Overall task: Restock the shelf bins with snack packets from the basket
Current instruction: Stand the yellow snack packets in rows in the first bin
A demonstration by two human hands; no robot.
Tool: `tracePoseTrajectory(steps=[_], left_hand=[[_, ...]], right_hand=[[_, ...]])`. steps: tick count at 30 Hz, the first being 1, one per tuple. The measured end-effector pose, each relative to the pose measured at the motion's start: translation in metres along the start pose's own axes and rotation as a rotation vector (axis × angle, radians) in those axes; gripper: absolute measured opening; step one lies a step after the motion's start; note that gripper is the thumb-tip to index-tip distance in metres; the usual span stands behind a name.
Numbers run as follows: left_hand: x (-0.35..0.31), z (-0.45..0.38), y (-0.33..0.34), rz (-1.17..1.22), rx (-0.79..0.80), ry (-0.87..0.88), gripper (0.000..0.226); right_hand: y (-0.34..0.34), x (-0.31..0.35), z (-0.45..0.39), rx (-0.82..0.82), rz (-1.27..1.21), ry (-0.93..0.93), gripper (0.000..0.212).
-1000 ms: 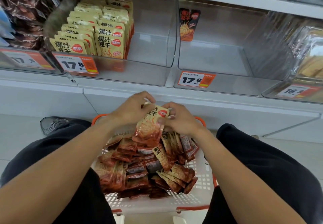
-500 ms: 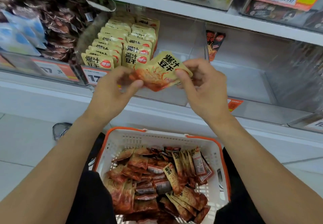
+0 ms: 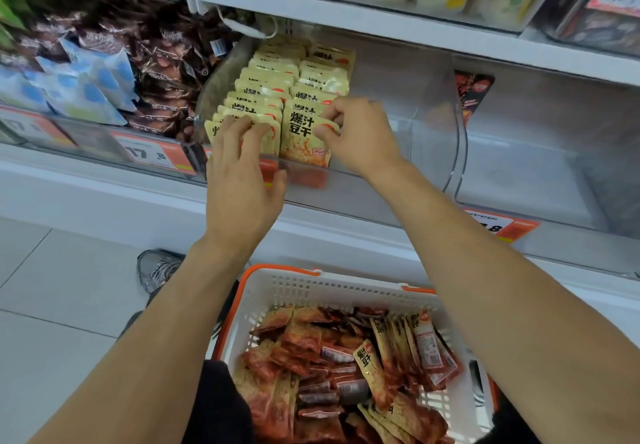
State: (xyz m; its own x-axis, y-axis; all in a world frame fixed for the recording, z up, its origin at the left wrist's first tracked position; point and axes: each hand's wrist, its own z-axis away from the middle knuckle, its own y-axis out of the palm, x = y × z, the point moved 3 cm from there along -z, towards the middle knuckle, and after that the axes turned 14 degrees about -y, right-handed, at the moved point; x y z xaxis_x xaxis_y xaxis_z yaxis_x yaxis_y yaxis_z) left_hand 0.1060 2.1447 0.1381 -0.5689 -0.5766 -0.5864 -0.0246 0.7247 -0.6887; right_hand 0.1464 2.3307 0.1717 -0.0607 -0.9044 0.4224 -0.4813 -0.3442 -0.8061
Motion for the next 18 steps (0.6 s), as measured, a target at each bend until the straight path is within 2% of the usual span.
tracePoseTrajectory(steps=[5,10,12,15,16,18], left_hand=[[0.003,0.002,0.002,-0.009,0.022,-0.009,0.062],[0.003,0.006,0.005,-0.006,0.035,-0.018,0.065],[-0.002,0.008,0.001,0.075,-0.012,-0.026,0.059],[-0.019,0.018,-0.006,0.216,-0.17,0.034,0.037],[-0.025,0.026,-0.003,0.248,-0.185,0.051,0.029],[-0.035,0.047,0.014,0.286,-0.094,0.018,0.018]], right_hand=[[0.003,0.007,-0.002,-0.025,0.2,0.016,0.021],[-0.009,0.011,0.01,-0.081,0.196,-0.004,0.037],[-0.019,0.013,0.024,-0.217,0.141,-0.073,0.031],[-0.031,0.026,0.065,-0.453,-0.017,-0.244,0.014],[-0.03,0.029,0.084,-0.482,-0.051,-0.277,0.011],[-0.017,0.025,0.124,-0.46,-0.099,-0.277,0.008]])
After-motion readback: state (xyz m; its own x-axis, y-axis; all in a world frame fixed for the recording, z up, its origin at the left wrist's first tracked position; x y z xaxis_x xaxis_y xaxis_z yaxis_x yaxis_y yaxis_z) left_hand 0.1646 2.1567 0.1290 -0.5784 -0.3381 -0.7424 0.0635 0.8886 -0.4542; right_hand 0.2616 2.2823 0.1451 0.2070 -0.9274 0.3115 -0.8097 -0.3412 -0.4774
